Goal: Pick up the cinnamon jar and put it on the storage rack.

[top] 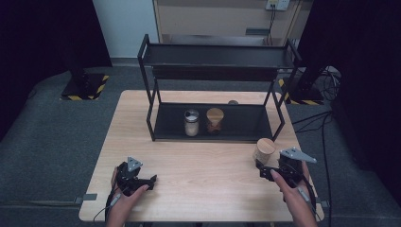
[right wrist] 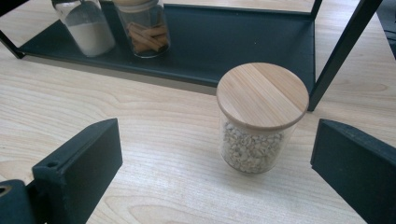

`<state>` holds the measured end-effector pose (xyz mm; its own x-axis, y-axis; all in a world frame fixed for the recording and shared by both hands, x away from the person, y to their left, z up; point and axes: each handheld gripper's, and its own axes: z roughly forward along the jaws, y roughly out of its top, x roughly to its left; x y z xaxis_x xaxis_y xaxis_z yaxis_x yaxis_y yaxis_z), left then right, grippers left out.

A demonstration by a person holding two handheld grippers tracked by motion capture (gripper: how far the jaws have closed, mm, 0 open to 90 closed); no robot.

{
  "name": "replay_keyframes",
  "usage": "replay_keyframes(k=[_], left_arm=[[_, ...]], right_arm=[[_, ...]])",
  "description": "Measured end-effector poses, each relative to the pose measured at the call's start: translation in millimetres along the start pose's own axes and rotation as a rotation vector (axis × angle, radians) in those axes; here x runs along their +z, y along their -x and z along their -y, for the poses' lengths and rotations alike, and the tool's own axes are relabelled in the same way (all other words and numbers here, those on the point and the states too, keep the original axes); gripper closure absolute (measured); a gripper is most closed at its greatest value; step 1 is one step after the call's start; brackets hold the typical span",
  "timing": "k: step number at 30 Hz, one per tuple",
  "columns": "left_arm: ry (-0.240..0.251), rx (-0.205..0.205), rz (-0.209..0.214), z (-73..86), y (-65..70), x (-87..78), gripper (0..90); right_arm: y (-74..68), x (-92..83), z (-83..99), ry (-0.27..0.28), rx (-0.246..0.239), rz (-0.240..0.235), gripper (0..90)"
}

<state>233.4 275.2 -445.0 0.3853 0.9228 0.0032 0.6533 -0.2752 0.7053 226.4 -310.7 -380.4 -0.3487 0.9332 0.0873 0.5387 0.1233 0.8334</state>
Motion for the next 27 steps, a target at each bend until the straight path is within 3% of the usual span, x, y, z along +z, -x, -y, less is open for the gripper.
replay_keyframes(k=[27], left_arm=[[0.000,0.000,-0.001,0.0,0.2,-0.1,0.0]], right_arm=[[8.7,17.2,23.3,-0.011,0.033,0.004,2.2]])
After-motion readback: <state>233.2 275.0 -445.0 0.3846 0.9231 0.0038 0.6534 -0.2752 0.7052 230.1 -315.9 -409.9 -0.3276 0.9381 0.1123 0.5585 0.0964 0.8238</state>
